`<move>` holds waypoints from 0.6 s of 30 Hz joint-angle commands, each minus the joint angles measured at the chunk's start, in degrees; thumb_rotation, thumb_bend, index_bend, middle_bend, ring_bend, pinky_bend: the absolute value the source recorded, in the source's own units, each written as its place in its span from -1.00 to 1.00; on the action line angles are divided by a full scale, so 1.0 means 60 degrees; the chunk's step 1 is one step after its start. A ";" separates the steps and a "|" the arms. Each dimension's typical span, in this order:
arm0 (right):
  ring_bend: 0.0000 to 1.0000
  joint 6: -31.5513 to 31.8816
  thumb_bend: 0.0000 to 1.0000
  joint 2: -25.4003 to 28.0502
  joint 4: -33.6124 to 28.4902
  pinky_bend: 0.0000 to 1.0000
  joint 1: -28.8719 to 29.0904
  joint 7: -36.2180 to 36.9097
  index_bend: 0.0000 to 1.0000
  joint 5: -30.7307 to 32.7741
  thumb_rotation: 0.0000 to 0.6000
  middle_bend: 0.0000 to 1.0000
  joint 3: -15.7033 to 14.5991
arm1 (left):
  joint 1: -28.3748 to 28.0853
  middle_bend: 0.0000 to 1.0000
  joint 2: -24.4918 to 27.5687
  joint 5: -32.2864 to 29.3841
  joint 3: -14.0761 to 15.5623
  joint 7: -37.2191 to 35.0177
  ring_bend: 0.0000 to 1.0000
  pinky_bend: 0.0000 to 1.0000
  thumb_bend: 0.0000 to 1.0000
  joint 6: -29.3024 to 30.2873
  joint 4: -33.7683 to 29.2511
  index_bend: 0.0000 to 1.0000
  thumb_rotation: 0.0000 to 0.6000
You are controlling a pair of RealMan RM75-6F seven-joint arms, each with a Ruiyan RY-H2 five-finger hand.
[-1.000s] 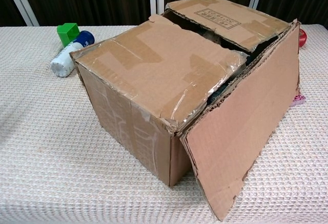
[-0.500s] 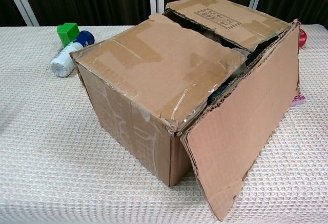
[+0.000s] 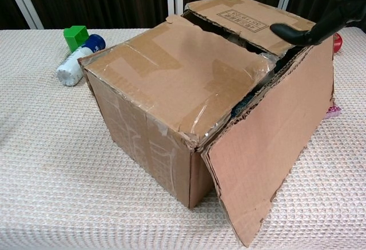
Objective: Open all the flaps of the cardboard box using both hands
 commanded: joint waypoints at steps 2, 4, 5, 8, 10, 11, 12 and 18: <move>-1.00 -0.0445 -0.08 -0.1008 0.0030 -1.00 0.0662 -0.0809 -1.00 0.1622 0.80 -0.86 0.0259 | 0.0017 -0.85 0.0012 -0.0012 0.0007 -0.0055 -0.83 -0.60 -0.77 0.0018 0.0037 -0.93 1.00; -1.00 -0.0570 -0.05 -0.1126 0.0145 -1.00 0.0820 -0.0711 -1.00 0.1857 0.81 -0.79 0.0287 | 0.0036 -0.85 0.0034 -0.0021 0.0004 -0.0081 -0.83 -0.60 -0.77 0.0051 0.0048 -0.93 1.00; -1.00 -0.0630 -0.05 -0.1174 0.0207 -1.00 0.0894 -0.0668 -1.00 0.1951 0.80 -0.77 0.0290 | 0.0045 -0.85 0.0045 -0.0028 -0.0001 -0.0097 -0.83 -0.60 -0.77 0.0067 0.0053 -0.93 1.00; -1.00 -0.0765 -0.05 -0.1319 0.0429 -1.00 0.1125 -0.0612 -1.00 0.2209 0.80 -0.71 0.0263 | 0.0059 -0.85 0.0078 -0.0043 -0.0008 -0.0154 -0.83 -0.60 -0.77 0.0093 0.0071 -0.93 1.00; -1.00 -0.0763 -0.05 -0.1395 0.0533 -1.00 0.1222 -0.0663 -1.00 0.2326 0.79 -0.66 0.0232 | 0.0062 -0.85 0.0081 -0.0046 -0.0008 -0.0184 -0.83 -0.60 -0.77 0.0094 0.0089 -0.93 1.00; -1.00 -0.0748 -0.05 -0.1430 0.0578 -1.00 0.1267 -0.0711 -1.00 0.2381 0.79 -0.64 0.0216 | 0.0062 -0.85 0.0081 -0.0044 -0.0008 -0.0197 -0.83 -0.60 -0.77 0.0096 0.0100 -0.93 1.00; -1.00 -0.0716 -0.05 -0.1473 0.0635 -1.00 0.1323 -0.0786 -1.00 0.2450 0.79 -0.63 0.0194 | 0.0062 -0.85 0.0079 -0.0045 -0.0010 -0.0215 -0.83 -0.60 -0.77 0.0096 0.0113 -0.93 1.00; -1.00 -0.0531 -0.05 -0.1514 0.0768 -1.00 0.1531 -0.1352 -1.00 0.2961 0.79 -0.53 0.0015 | 0.0063 -0.85 0.0069 -0.0057 -0.0010 -0.0314 -0.83 -0.60 -0.77 0.0088 0.0188 -0.93 1.00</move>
